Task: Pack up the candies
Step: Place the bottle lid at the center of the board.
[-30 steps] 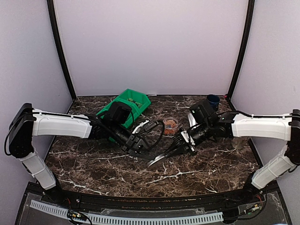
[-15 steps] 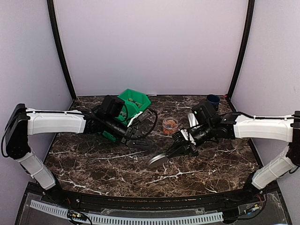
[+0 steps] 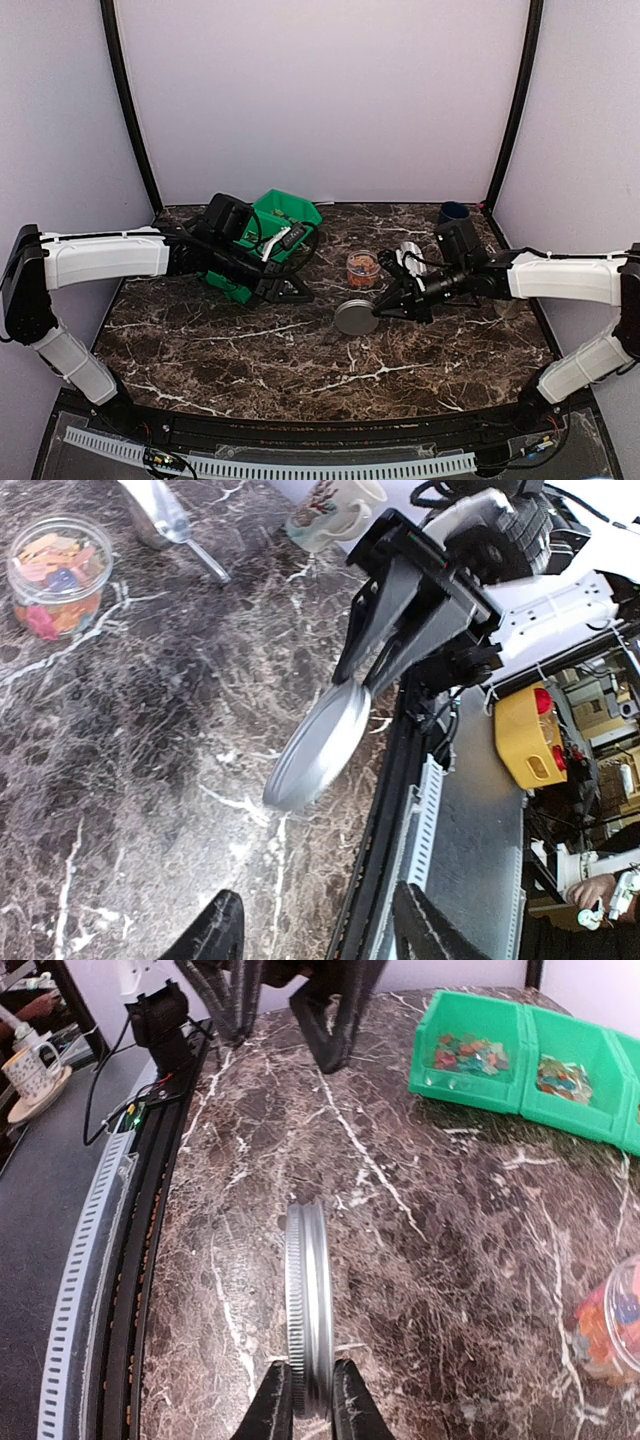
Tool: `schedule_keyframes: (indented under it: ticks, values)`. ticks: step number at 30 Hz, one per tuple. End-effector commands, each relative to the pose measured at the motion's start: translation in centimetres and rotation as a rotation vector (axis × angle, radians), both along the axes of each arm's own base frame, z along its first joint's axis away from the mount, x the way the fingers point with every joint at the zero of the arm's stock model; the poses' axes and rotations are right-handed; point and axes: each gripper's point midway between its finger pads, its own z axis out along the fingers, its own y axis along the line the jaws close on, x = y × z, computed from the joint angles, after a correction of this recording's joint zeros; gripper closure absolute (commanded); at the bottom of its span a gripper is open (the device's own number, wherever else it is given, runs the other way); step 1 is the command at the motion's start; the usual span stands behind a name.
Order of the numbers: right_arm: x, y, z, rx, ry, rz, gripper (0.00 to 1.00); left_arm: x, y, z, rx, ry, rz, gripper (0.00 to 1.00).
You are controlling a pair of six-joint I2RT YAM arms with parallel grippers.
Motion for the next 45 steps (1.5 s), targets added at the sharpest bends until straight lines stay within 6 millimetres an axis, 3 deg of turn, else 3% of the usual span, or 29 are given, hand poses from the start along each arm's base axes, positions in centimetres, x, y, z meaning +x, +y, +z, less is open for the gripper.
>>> schedule_keyframes:
  ticks: [1,7,10,22,31,37,40,45]
  values:
    - [2.3,-1.4,-0.5,-0.016,0.124,-0.163,0.85,0.8,0.7,1.9,0.009,-0.065,0.042,0.47]
    - [4.3,-3.2,-3.1,-0.08,0.261,-0.299,0.84,1.3,0.8,1.5,0.037,-0.073,0.059,0.47]
    - [4.7,-4.0,-4.8,-0.118,0.328,-0.345,0.84,1.5,1.0,1.3,0.05,-0.072,0.066,0.47]
    - [6.0,-6.0,-8.5,-0.254,0.456,-0.451,0.84,2.2,1.5,0.4,0.102,-0.069,0.089,0.47]
    - [7.9,-7.2,-7.9,-0.314,0.373,-0.532,0.76,2.2,1.8,0.4,0.117,-0.077,0.092,0.47]
    - [8.1,-7.7,-7.7,-0.342,0.351,-0.549,0.63,2.2,2.0,0.3,0.129,-0.085,0.097,0.46]
    - [8.1,-8.1,-7.4,-0.359,0.333,-0.563,0.44,2.2,2.1,0.3,0.134,-0.092,0.096,0.46]
    - [8.7,-8.9,-6.4,-0.392,0.294,-0.599,0.41,2.3,2.3,0.5,0.141,-0.105,0.098,0.44]
